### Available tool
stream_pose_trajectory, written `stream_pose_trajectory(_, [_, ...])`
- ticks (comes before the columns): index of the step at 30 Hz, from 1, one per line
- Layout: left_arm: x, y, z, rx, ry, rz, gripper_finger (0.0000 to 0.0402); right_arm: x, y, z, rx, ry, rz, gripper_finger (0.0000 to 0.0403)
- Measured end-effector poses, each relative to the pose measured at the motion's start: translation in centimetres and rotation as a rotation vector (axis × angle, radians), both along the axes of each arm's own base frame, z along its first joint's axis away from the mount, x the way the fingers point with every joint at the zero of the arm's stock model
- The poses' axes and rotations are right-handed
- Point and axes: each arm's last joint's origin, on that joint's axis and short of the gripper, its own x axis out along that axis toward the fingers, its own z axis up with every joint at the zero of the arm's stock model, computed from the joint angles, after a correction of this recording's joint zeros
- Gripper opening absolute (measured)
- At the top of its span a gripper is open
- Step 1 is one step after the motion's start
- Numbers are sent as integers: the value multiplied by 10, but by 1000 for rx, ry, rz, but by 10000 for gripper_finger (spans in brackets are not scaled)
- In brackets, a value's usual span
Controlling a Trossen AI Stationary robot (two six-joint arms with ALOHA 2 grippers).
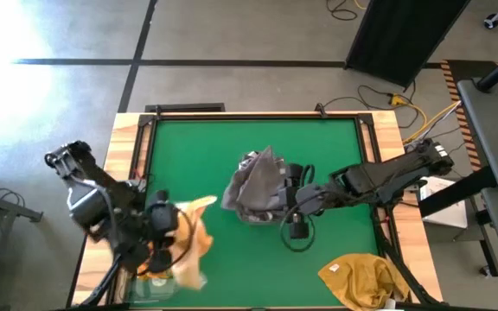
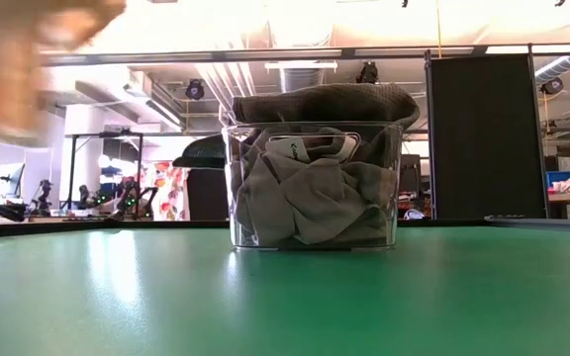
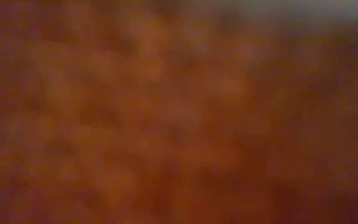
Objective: Sort towels by color in basket
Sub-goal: Put the yellow checkered towel into the bottom transparent bin
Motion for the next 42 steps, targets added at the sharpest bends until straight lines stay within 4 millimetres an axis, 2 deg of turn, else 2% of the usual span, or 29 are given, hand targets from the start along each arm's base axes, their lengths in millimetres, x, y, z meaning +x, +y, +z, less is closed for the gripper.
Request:
stream_pose_trajectory(6, [-34, -32, -4, -282, 93, 54, 49, -10, -4, -28, -2, 194, -107, 204])
stream_pose_trajectory(10, [-54, -54, -11, -435, 195, 131, 49, -10, -5, -40, -7, 227, -126, 197])
stream_pose_trajectory(13, [-61, -69, -20, -478, 233, 203, 49, -9, -4, -44, -9, 230, -126, 191])
stream_pose_trajectory(16, [-62, -76, -32, -409, 250, 264, 49, -7, -5, -46, -16, 222, -134, 186])
stream_pose_trajectory(20, [-63, -65, -43, -161, 219, 312, 49, -4, -4, -44, -18, 182, -133, 181])
stream_pose_trajectory(24, [-59, -65, -54, -54, 241, 231, 49, -3, -4, -43, -13, 163, -131, 176])
stream_pose_trajectory(26, [-59, -64, -64, -51, 343, 244, 49, -3, -4, -43, -20, 166, -126, 175])
stream_pose_trajectory(30, [-65, -69, -96, -101, 712, 327, 49, -2, -6, -43, -27, 166, -126, 177])
stream_pose_trajectory(32, [-68, -71, -106, -123, 817, 358, 49, -2, -7, -43, -31, 165, -131, 179])
stream_pose_trajectory(34, [-66, -79, -116, -171, 832, 342, 49, -2, -7, -43, -31, 164, -133, 180])
stream_pose_trajectory(37, [-59, -89, -125, -237, 760, 296, 49, -2, -7, -43, -31, 164, -135, 177])
stream_pose_trajectory(42, [-47, -98, -145, -293, 736, 275, 49, -2, -7, -43, -31, 163, -135, 169])
